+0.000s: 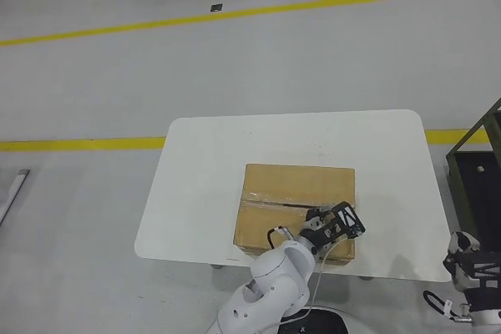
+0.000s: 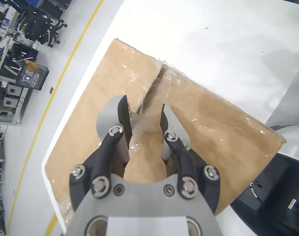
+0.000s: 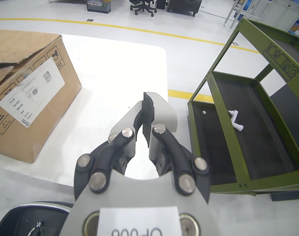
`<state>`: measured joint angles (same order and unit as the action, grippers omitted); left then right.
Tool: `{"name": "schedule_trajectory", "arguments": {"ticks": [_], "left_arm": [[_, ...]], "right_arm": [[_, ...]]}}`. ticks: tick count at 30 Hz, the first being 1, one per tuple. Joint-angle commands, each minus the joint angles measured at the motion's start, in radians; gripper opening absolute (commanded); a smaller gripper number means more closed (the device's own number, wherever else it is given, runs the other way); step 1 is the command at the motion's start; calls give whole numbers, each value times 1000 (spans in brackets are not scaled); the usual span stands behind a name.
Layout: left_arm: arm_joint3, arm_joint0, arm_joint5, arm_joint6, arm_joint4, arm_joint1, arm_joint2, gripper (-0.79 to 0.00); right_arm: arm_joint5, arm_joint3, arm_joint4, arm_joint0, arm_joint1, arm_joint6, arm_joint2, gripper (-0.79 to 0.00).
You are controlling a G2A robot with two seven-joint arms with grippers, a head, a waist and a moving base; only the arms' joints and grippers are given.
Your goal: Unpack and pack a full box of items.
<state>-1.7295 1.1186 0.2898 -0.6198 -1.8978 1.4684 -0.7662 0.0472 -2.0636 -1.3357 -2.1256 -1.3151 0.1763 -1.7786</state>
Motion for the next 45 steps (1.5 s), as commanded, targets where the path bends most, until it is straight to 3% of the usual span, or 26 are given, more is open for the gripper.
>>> {"name": "schedule_trajectory", "arguments": {"ticks": [1,3,4,5,20,33,39,45], "left_arm": [[-2,3,-1,2,-2,0,-2,-573],[-7,8,-6,5,-9,1,-7,-616],[-9,9,-7,7,-11,1,-9,-757],[-13,12,-13,10,-12,1,-13,-785],[-90,65,-67,94,3,-11,-130,-785],[-235,114,-70,100,-29,-47,-421,-785],[-268,140,-86,99,-63,-63,-564,-785],[-260,153,-112,103,-104,-74,-674,-785]], "right_arm": [[-1,-2,-3,1,-1,-3,2,-785],[-2,-4,-6,2,-1,-5,5,-785],[-2,-5,-7,2,-2,-5,6,-785],[-2,-5,-8,2,-2,-7,8,-785],[-25,-18,35,27,-8,-26,15,-785],[-184,-53,123,80,-4,-82,36,-785],[-282,-64,37,98,6,-76,23,-785],[-300,-54,-5,111,10,-69,27,-785]]}}
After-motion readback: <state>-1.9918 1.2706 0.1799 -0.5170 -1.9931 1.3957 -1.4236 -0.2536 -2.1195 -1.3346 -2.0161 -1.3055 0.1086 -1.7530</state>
